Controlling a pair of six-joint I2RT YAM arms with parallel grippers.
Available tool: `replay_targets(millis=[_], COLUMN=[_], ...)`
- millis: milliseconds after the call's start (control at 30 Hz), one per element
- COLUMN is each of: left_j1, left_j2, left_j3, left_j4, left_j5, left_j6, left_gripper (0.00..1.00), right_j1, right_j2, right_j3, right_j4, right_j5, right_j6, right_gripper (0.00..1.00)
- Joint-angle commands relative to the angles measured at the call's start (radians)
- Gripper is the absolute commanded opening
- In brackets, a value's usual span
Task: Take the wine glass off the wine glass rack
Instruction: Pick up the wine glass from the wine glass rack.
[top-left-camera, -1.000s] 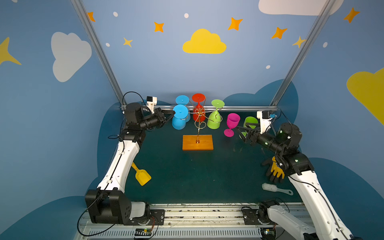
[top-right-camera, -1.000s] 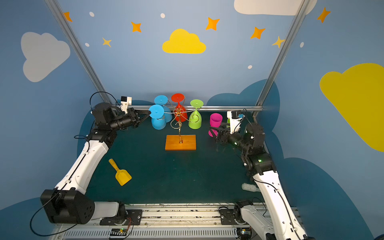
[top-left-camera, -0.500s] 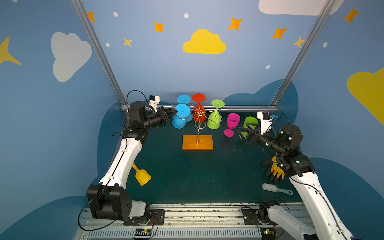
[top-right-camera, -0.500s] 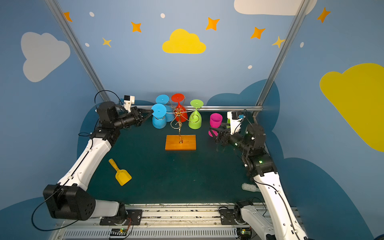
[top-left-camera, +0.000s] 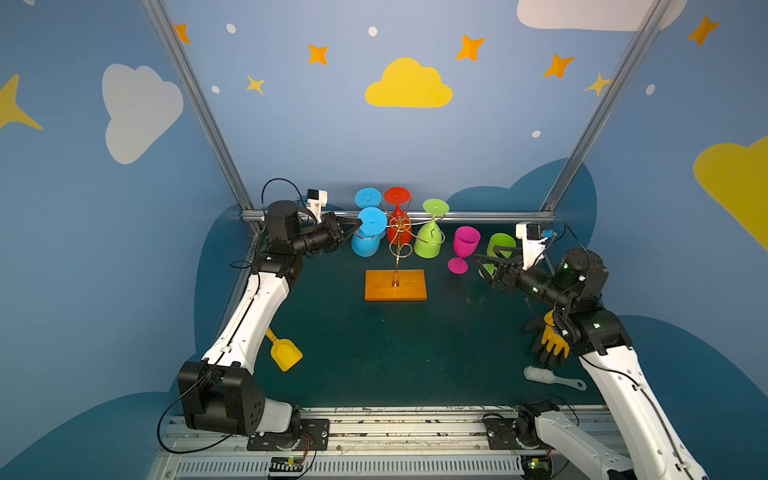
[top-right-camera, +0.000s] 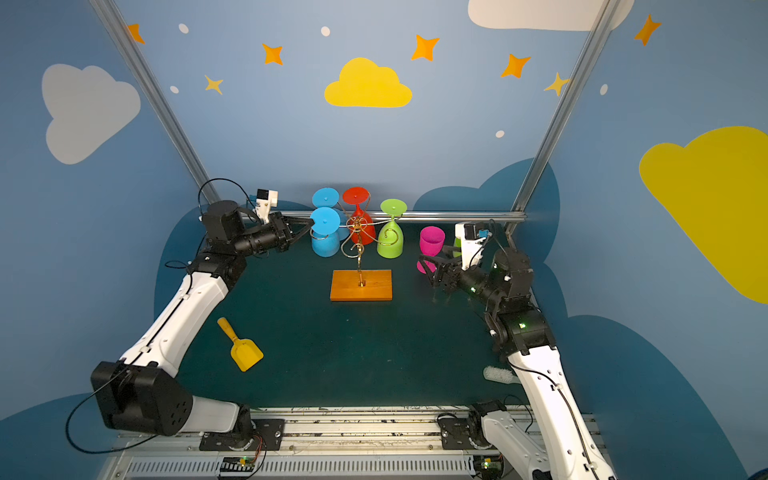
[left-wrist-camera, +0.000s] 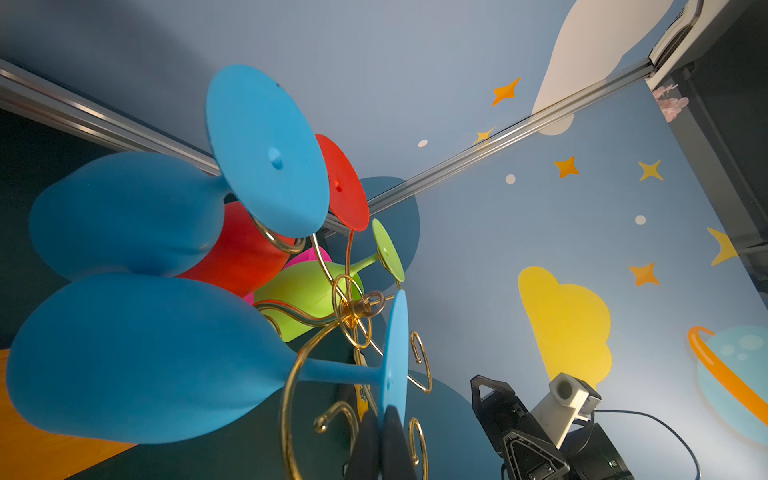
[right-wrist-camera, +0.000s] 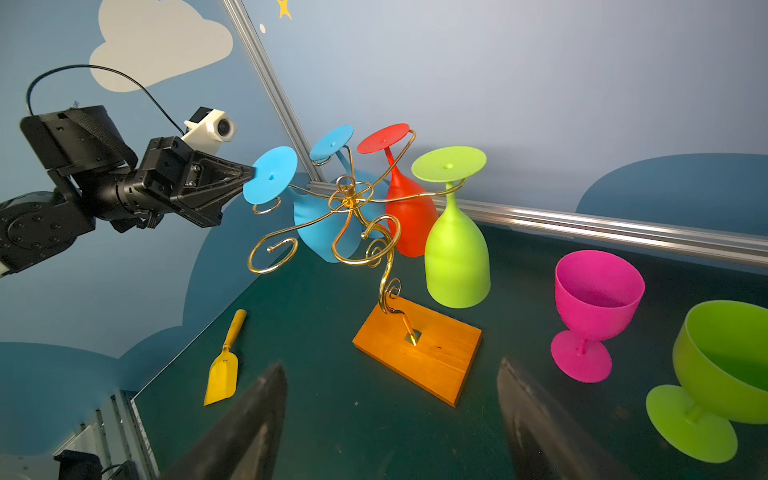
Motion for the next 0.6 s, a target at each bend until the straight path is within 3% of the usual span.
replay_targets(millis=[0,567], left_j1=[-0.002,-0.016], left_j2=[-0.041,-0.067], left_j3=[-0.015,-0.061], left_j4=[0.029,0.03], left_j5=[0.021,0.053], left_j6=[-0.001,0.003], left_gripper=[0.03,0.03], right_j1=[0.004,0.004], right_j2=[-0.005,-0.004], right_j3=[-0.002,0.0], right_j4=[-0.002,0.001], right_j5=[-0.005,-0.01], right_j6=[-0.005,0.002], right_gripper=[0.79,0.79])
